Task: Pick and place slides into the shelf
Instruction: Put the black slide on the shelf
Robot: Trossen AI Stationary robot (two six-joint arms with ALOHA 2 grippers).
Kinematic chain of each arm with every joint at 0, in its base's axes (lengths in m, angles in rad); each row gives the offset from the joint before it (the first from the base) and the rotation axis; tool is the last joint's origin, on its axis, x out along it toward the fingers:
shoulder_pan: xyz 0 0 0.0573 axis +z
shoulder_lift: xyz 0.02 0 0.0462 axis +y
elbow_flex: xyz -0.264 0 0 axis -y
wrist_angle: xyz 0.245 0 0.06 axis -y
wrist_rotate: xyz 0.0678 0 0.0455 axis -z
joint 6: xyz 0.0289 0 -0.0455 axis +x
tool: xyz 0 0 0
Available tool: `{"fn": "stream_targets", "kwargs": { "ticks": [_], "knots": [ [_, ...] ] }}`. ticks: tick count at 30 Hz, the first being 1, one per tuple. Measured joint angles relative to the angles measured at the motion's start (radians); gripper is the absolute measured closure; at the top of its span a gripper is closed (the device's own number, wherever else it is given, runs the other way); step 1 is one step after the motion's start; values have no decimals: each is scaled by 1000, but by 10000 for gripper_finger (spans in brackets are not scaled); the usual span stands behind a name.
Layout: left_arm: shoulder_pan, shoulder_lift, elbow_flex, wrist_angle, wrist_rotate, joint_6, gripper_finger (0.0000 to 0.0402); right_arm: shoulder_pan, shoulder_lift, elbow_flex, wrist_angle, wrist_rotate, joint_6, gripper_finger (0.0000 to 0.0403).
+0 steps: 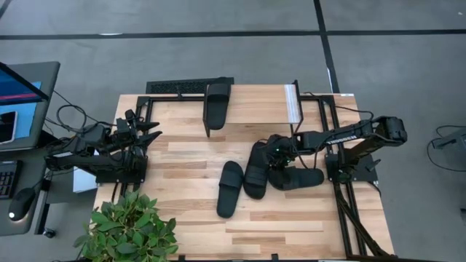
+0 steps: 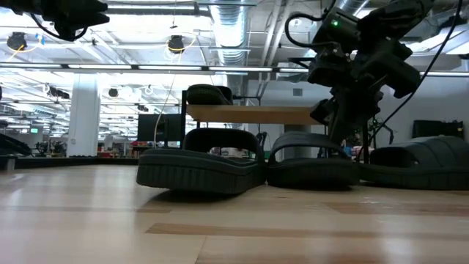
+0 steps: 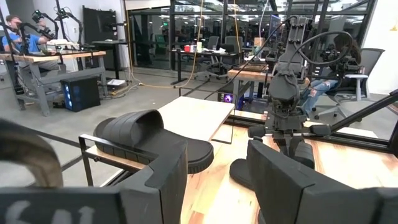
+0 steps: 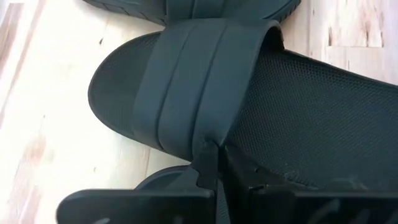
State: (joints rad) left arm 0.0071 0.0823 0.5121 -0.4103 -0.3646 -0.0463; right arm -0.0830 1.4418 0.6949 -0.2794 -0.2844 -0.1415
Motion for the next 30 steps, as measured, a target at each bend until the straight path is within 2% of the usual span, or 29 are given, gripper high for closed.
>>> {"fn": "stream_targets", "kwargs": {
  "ticks": [3,6,14,23,30],
  "knots": [
    [0,0,0,-1,0,0,248,1,0,6,-4,16,-15,402],
    [0,0,0,-2,0,0,248,3,2,29,-21,81,-33,402],
    [0,0,0,-3,0,0,248,2,2,138,-167,192,-63,402],
    [0,0,0,-3,0,-5,249,11,2,256,-378,208,-24,403],
    [0,0,0,-4,0,-17,249,74,2,341,-504,181,32,403]
  ]
}}
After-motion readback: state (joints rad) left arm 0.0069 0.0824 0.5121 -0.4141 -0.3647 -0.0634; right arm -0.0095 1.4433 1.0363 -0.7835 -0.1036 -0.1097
